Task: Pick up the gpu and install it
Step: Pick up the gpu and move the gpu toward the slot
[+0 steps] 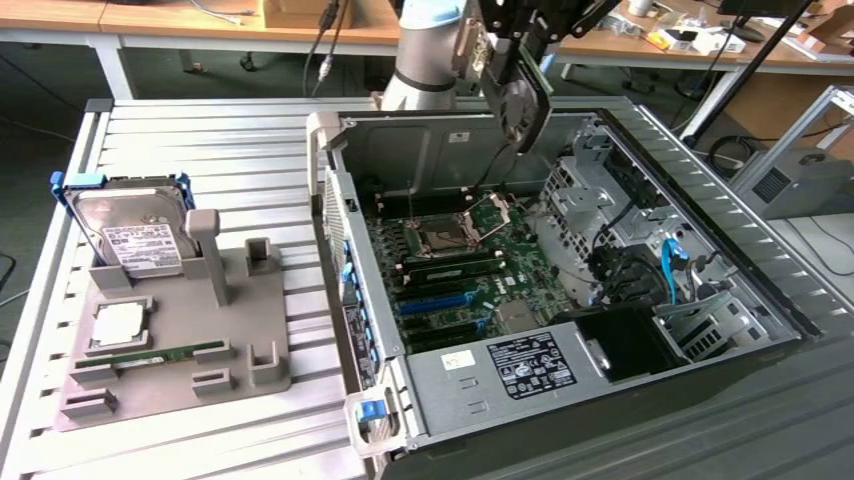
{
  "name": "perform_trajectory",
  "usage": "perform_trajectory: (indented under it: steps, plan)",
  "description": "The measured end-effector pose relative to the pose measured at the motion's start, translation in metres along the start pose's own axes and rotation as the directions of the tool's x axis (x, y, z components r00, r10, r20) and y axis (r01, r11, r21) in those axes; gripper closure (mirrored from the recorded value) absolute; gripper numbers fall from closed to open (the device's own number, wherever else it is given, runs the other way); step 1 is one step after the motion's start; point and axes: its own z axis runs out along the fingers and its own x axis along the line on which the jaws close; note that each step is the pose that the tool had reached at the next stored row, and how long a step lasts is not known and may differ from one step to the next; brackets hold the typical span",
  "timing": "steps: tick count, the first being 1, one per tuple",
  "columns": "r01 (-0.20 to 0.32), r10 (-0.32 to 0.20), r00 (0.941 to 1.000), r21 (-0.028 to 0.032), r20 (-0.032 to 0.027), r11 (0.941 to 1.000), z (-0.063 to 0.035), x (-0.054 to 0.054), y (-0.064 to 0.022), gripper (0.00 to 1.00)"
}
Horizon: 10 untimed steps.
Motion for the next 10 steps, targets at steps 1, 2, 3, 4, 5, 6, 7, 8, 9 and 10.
perform_trajectory:
  steps: [1, 2, 3, 4, 5, 6, 7, 8, 9, 10]
  plan:
    - [0.0, 0.0, 1.0, 0.0001, -0.0001, 1.0, 0.0, -0.005, 0.0002, 0.73]
    - [0.0, 0.0, 1.0, 0.0, 0.0, 1.0, 0.0001, -0.009, 0.0004, 0.73]
    - [0.0, 0.0, 1.0, -0.0001, 0.0, 1.0, 0.0003, -0.014, 0.0005, 0.73]
    - [0.0, 0.0, 1.0, 0.0, 0.0, 1.0, 0.0003, -0.018, 0.0007, 0.73]
    - [0.0, 0.0, 1.0, 0.0, -0.0001, 1.0, 0.0003, -0.021, 0.0008, 0.73]
    - [0.0, 0.0, 1.0, 0.0, -0.0001, 1.0, 0.0004, -0.023, 0.0009, 0.73]
    - [0.0, 0.0, 1.0, -0.0001, 0.0, 1.0, 0.0004, -0.024, 0.0008, 0.73]
    - [0.0, 0.0, 1.0, 0.0, 0.0, 1.0, 0.0004, -0.024, 0.0008, 0.73]
    - [0.0, 0.0, 1.0, -0.0001, 0.0, 1.0, 0.0004, -0.024, 0.0009, 0.73]
    - [0.0, 0.0, 1.0, -0.0001, 0.0, 1.0, 0.0005, -0.024, 0.0008, 0.73]
